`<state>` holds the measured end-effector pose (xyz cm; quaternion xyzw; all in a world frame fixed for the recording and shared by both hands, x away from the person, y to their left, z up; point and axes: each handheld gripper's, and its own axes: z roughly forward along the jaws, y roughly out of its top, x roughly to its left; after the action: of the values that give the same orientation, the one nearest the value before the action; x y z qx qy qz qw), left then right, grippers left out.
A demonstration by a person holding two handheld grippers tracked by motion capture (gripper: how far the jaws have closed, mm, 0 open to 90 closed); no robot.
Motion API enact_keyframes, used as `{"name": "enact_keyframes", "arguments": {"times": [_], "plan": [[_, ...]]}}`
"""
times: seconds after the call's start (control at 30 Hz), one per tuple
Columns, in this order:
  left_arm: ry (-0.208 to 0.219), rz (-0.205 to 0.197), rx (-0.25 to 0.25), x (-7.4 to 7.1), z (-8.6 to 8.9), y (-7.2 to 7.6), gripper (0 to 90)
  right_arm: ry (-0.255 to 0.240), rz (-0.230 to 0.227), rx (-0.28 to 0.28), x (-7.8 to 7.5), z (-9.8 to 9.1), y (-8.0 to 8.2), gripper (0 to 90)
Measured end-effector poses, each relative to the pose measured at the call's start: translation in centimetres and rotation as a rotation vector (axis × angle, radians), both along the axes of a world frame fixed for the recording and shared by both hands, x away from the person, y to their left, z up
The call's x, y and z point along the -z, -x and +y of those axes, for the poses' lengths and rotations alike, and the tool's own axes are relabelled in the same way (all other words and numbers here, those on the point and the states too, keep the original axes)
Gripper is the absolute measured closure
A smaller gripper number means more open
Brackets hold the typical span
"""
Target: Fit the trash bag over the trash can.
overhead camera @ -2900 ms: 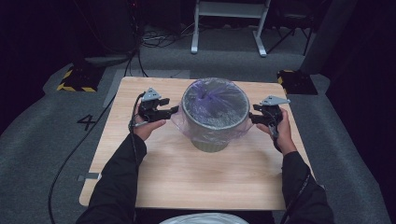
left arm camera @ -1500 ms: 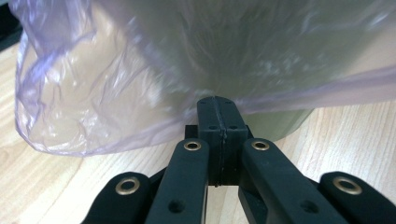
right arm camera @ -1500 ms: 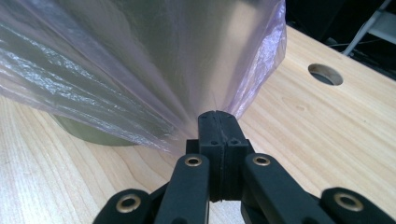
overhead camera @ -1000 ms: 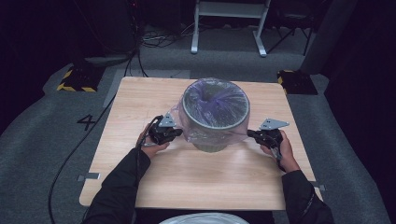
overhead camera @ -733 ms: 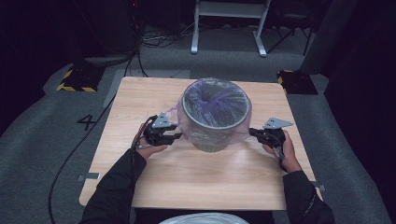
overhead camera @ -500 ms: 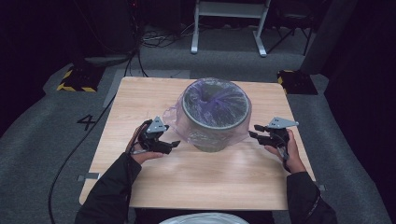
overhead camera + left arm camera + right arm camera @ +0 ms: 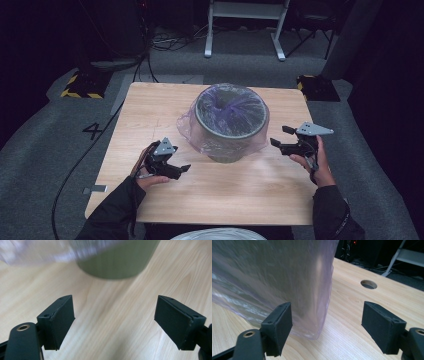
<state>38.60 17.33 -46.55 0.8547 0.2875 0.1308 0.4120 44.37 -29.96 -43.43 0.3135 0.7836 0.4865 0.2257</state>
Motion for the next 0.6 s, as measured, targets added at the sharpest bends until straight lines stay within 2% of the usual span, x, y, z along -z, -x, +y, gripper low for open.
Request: {"name": "enact_keyframes", "arguments": {"times": [0.1, 0.23, 0.3, 0.4, 0.6], "plan": [[-0.036, 0.022, 0.000, 0.9, -0.2, 0.1, 15.7, -0.007, -0.016, -0.001, -0.6, 0.1, 0.2, 23.3], [-0.052, 0.048, 0.010, 1.7, -0.3, 0.3, 15.8, -0.012, -0.026, -0.003, -1.4, 0.2, 0.4, 22.7], [-0.074, 0.046, 0.021, 2.1, -0.4, 0.5, 15.9, -0.016, -0.026, -0.006, -1.8, 0.2, 0.5, 22.1], [-0.085, 0.053, 0.021, 2.4, -0.4, 0.6, 15.9, -0.032, -0.034, -0.019, -2.5, 0.3, 0.7, 21.7], [-0.099, 0.060, 0.016, 2.8, -0.2, 0.7, 15.9, -0.029, -0.061, -0.025, -4.1, 0.5, 1.1, 21.7]]}}
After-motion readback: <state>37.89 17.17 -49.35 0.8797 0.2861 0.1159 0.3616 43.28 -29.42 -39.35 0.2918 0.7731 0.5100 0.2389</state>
